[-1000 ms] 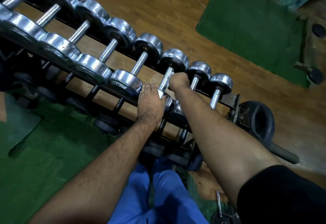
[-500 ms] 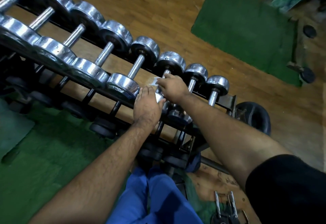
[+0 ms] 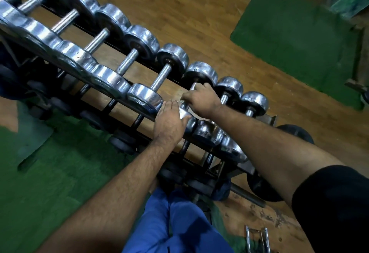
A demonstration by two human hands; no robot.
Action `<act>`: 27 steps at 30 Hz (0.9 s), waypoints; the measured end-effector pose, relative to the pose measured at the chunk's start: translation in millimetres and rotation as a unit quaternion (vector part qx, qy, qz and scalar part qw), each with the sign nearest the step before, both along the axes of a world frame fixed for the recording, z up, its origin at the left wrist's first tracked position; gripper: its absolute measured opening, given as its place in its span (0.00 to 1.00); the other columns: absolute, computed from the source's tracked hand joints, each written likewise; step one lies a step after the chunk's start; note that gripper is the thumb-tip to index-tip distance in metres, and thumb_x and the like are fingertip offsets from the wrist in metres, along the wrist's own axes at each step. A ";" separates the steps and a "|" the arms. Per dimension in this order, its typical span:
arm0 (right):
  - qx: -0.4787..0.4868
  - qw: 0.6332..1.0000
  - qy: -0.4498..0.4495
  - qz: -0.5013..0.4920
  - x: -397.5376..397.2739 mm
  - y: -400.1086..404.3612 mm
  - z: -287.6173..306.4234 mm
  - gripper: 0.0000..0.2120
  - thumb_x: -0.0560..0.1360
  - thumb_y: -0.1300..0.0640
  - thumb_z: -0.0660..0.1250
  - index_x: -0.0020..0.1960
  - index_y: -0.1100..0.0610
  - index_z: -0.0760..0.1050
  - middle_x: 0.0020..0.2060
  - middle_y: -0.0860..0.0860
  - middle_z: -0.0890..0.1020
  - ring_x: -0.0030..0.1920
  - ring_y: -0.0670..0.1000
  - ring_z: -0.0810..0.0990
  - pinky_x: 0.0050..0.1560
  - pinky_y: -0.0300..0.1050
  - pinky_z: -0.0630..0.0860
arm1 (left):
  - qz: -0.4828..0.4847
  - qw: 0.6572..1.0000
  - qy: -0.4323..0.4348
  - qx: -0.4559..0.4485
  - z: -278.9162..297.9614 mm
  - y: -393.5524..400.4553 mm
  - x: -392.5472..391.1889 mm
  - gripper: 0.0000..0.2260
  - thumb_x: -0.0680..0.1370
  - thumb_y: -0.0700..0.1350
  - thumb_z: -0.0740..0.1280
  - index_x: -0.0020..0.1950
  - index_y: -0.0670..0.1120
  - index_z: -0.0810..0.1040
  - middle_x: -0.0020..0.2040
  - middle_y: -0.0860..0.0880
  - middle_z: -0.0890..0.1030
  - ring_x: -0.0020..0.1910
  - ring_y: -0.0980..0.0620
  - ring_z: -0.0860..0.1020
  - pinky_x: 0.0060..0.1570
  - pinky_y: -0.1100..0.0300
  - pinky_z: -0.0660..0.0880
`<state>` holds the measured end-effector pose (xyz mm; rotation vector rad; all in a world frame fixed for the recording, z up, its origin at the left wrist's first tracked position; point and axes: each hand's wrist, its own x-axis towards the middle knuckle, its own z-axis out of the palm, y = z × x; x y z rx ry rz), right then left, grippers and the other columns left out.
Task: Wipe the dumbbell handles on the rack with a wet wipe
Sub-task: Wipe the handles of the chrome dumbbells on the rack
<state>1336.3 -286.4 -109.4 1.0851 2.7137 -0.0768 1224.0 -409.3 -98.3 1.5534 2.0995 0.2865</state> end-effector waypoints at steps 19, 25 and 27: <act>-0.304 0.851 0.338 -0.264 65.2 -24.6 8.7 0.12 0.82 0.57 0.60 0.58 0.56 0.81 0.30 0.36 0.74 0.33 0.35 0.73 0.40 0.37 0.67 | -0.042 0.988 0.146 0.018 18.8 -2.6 37.6 0.28 0.79 0.52 0.64 0.75 0.41 0.64 0.73 0.42 0.68 0.75 0.45 0.62 0.75 0.50 0.59; -0.223 0.890 0.311 -0.249 105.2 -39.5 12.1 0.13 0.82 0.54 0.60 0.61 0.50 0.80 0.45 0.43 0.82 0.49 0.48 0.79 0.47 0.44 0.72 | -0.077 0.985 0.145 0.060 23.0 -8.2 69.5 0.18 0.78 0.50 0.64 0.65 0.41 0.75 0.61 0.44 0.78 0.66 0.46 0.72 0.68 0.54 0.67; -0.175 0.923 0.267 -0.216 116.5 -40.4 6.4 0.13 0.82 0.53 0.60 0.62 0.49 0.79 0.49 0.48 0.84 0.52 0.52 0.78 0.50 0.47 0.74 | -0.081 0.986 0.124 0.077 20.6 -9.7 79.6 0.15 0.78 0.50 0.63 0.58 0.42 0.78 0.56 0.45 0.79 0.58 0.46 0.75 0.61 0.53 0.71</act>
